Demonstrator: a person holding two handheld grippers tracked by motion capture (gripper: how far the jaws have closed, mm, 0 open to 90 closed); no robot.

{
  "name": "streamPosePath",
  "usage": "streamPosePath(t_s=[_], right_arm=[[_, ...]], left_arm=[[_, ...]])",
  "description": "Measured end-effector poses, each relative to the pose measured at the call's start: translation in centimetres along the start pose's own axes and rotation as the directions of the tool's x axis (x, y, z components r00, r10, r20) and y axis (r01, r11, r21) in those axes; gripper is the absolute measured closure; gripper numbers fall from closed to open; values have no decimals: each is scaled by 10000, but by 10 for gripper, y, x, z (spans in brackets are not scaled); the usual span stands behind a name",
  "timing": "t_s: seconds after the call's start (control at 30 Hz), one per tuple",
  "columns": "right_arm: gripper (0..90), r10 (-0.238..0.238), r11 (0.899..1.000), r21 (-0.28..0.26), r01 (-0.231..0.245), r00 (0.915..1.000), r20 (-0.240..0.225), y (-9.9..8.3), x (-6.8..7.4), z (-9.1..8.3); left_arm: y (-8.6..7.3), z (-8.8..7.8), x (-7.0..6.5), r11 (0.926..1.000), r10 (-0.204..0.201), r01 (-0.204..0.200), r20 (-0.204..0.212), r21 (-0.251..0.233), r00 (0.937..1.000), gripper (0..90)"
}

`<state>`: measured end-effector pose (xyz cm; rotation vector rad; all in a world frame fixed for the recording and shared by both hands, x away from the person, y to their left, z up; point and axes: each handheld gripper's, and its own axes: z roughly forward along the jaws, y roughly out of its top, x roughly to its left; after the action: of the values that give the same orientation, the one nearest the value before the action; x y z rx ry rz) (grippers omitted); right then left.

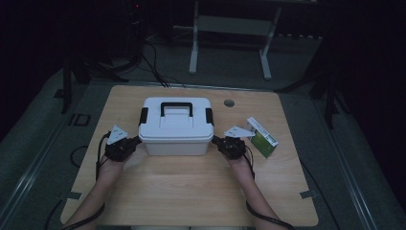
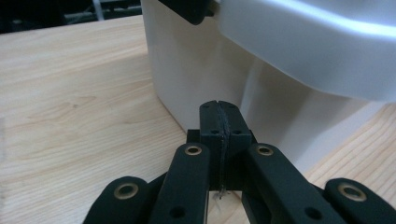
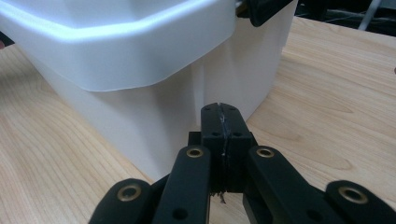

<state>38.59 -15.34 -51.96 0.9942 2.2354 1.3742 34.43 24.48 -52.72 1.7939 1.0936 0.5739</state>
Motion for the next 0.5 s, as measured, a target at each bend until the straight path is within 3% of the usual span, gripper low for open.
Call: streamPosePath(t_s=[0.2, 0.5], right_arm=[[900, 51, 9999, 103, -51, 10000, -8, 1, -1, 0], [900, 343, 9994, 77, -341, 9991, -267, -4, -3, -7]], left_arm=[[2, 1, -3, 9998, 189, -190, 120, 101, 9997, 894], [0, 0, -9, 10000, 79, -80, 286, 27, 9996, 895]])
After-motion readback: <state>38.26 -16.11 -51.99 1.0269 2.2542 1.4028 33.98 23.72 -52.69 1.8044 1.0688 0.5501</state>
